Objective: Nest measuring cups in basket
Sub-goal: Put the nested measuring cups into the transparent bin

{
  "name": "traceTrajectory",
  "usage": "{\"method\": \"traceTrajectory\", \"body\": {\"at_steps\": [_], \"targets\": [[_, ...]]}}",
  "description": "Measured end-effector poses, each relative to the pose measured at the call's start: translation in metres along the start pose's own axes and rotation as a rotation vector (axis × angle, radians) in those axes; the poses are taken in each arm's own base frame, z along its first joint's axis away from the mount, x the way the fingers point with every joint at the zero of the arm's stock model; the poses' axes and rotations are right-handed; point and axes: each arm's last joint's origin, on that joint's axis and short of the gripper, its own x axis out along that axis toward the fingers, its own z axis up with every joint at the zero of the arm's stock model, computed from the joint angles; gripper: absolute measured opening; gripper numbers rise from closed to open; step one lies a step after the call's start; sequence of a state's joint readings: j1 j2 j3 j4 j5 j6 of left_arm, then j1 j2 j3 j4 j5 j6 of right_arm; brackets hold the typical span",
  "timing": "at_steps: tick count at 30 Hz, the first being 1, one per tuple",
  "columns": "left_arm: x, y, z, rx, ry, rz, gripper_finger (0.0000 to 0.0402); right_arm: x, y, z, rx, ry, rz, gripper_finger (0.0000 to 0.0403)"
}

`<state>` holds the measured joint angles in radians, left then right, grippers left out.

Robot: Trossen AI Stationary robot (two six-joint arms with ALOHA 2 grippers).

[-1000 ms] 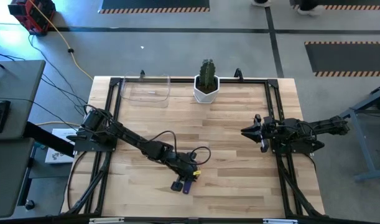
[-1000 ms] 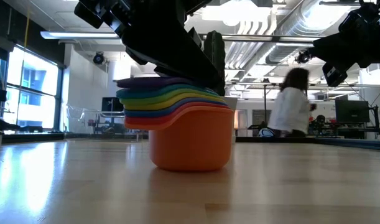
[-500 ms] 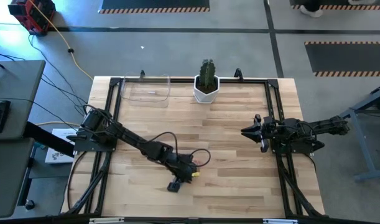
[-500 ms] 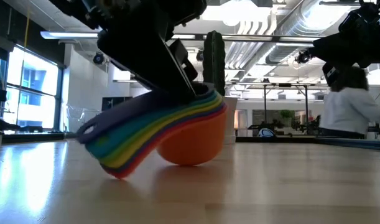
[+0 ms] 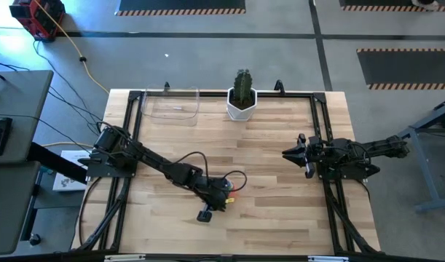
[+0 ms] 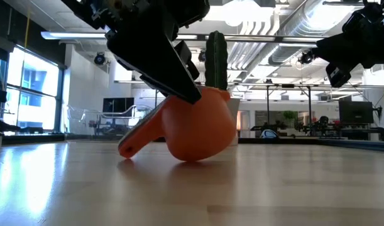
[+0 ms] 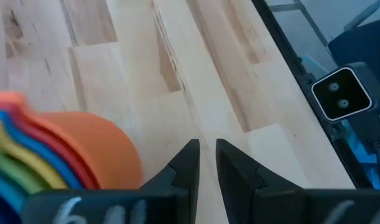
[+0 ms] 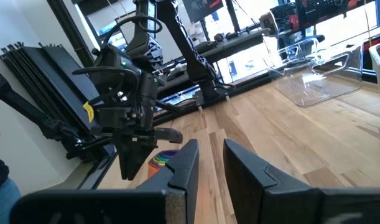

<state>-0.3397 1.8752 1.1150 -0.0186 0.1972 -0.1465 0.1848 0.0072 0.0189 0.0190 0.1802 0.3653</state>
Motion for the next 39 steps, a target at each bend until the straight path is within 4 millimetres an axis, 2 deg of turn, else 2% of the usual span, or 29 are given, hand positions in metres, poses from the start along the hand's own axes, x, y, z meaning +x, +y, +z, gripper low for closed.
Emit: {"method": "traceTrajectory", "body": {"at_steps": [4,13,21,32,39], "targets": [[-0.009,0.001,0.004,-0.003,-0.004,0.01,0.0042,0.0,0.0,0.0,0.0,0.0,0.0,0.0067],[-0.045,-0.002,0.013,0.05,0.003,0.145,0.0042,0.0,0.0,0.0,0.0,0.0,0.0,0.0067],[-0.04,0.002,0.005,0.044,0.071,0.2,0.0042,0.0,0.0,0.0,0.0,0.0,0.0,0.0067],[-0.041,0.006,0.005,0.04,0.075,0.209,0.0042,0.0,0.0,0.0,0.0,0.0,0.0,0.0067],[-0.06,0.012,0.009,0.067,0.081,0.229,0.0042,0.0,0.0,0.0,0.0,-0.001,0.0,0.0067]]}}
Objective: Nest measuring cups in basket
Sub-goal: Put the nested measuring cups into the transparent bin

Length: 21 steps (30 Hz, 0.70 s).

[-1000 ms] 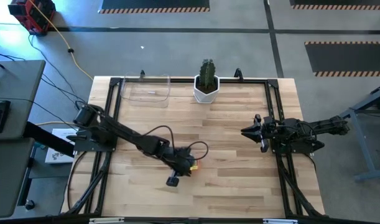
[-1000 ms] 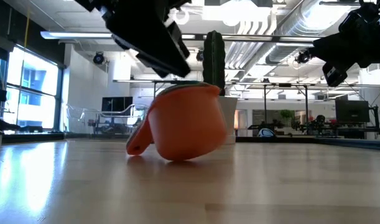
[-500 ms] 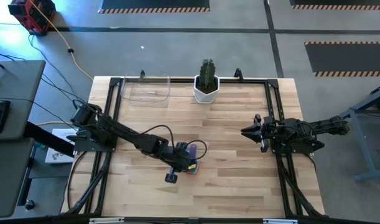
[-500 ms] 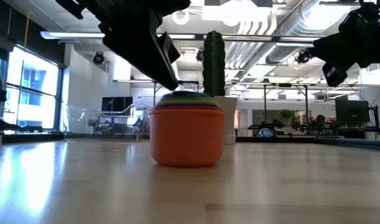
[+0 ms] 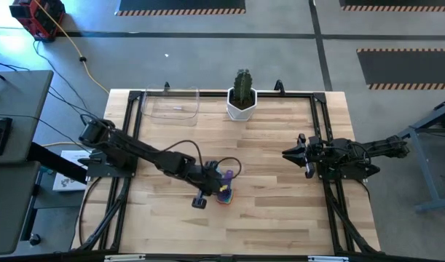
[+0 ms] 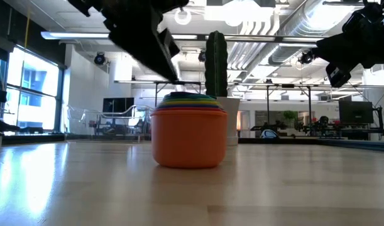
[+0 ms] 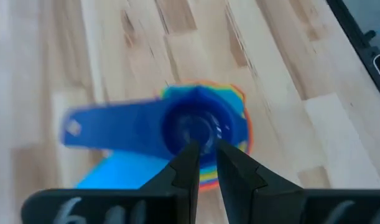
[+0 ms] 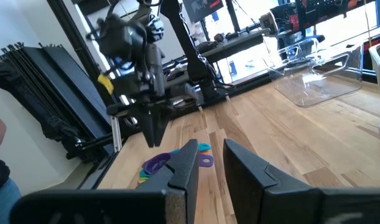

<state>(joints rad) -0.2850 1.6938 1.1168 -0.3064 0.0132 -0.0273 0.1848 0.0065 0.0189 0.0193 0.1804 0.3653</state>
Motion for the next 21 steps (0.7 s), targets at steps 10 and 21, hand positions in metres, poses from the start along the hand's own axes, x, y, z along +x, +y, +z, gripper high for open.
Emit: {"method": "traceTrajectory", "body": {"at_steps": [10,21], "targets": [[-0.019,0.03,0.009,0.252,-0.077,0.058,0.0042,0.0,0.0,0.0,0.0,0.001,0.0,0.0067],[-0.026,0.078,0.015,0.316,-0.185,0.097,0.0042,0.0,0.0,0.0,0.0,0.0,0.0,0.0067]]}}
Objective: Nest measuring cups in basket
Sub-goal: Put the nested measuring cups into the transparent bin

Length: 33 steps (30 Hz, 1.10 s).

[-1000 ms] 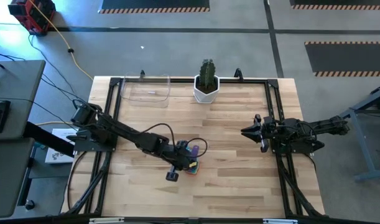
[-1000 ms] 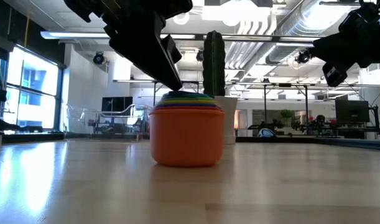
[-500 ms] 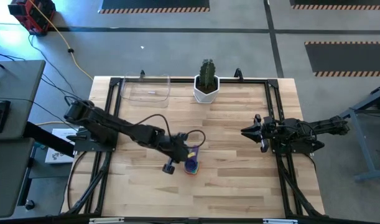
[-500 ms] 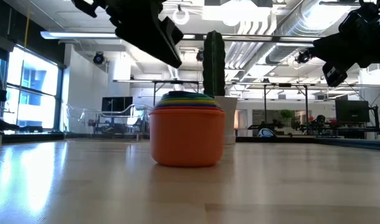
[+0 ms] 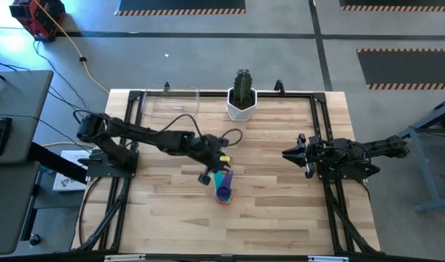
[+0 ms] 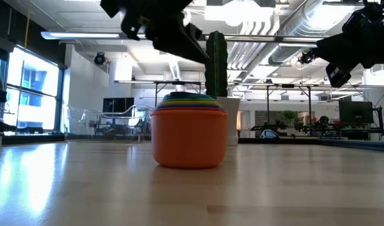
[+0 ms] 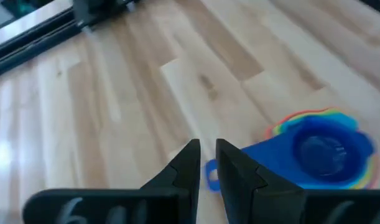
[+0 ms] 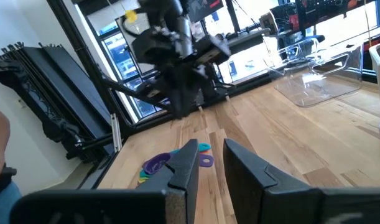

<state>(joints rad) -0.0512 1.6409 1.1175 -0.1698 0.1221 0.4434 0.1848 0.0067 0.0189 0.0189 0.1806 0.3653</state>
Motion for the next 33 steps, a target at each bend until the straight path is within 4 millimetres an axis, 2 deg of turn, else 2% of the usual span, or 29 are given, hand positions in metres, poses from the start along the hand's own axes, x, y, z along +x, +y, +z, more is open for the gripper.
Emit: {"method": "traceTrajectory", "body": {"at_steps": [4,8,17,21,23,26,33], "targets": [[-0.008,0.016,-0.006,-0.103,0.01,0.042,0.0042,0.0,0.0,0.0,0.0,0.0,0.0,0.0067],[-0.027,0.023,-0.016,-0.285,0.102,0.047,0.0042,0.0,0.0,0.0,0.0,0.0,0.0,0.0067],[-0.094,0.018,-0.023,-0.395,0.262,0.14,0.0042,0.0,0.0,0.0,0.0,0.0,0.0,0.0067],[-0.111,0.009,-0.033,-0.476,0.295,0.144,0.0042,0.0,-0.001,0.001,-0.056,-0.026,-0.053,0.0067],[-0.115,0.002,-0.041,-0.528,0.315,0.143,0.0042,0.0,-0.002,0.003,-0.02,-0.055,-0.091,0.0067],[-0.115,-0.008,-0.051,-0.581,0.327,0.138,0.0042,-0.001,-0.002,0.008,0.192,-0.142,-0.102,0.0067],[-0.097,-0.025,-0.059,-0.627,0.258,0.123,0.0042,-0.004,-0.004,0.022,0.451,-0.368,-0.212,0.0067]]}}
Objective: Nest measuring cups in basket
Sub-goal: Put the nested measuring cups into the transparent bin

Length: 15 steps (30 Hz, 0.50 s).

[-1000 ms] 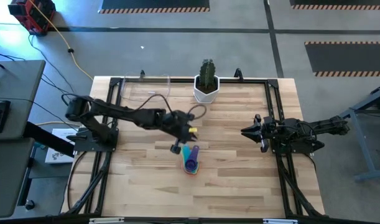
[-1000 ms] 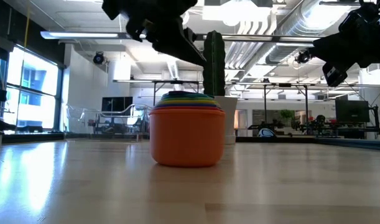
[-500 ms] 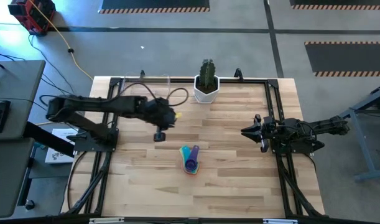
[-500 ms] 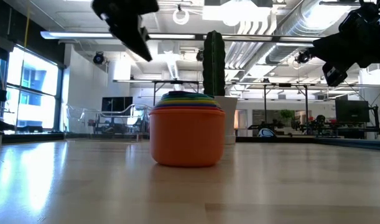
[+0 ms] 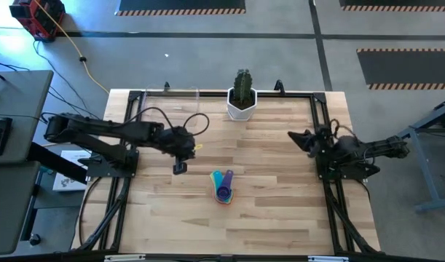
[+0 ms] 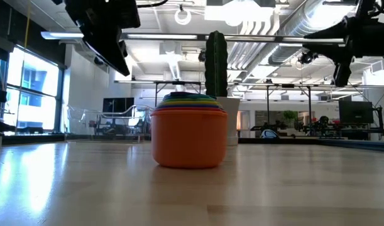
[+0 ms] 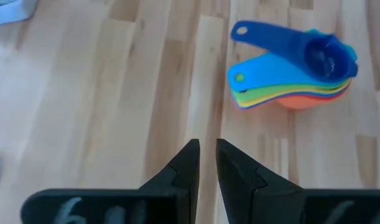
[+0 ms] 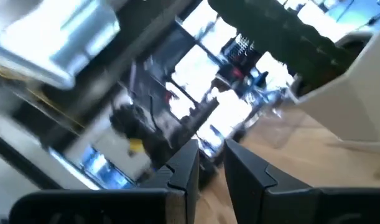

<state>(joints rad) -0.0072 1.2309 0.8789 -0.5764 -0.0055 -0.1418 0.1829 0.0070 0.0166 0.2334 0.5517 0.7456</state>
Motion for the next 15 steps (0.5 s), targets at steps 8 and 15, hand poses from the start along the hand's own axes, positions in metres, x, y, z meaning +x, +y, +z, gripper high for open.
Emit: {"method": "traceTrajectory", "body": {"at_steps": [8,15], "targets": [[0.023,-0.007,-0.007,-0.016,0.006,-0.019,0.0042,0.003,0.021,0.015,-0.097,-0.097,0.206,0.0067],[0.035,-0.008,-0.004,-0.015,0.0,-0.046,0.0042,0.036,0.065,0.033,-0.276,0.029,0.129,0.0067]]}}
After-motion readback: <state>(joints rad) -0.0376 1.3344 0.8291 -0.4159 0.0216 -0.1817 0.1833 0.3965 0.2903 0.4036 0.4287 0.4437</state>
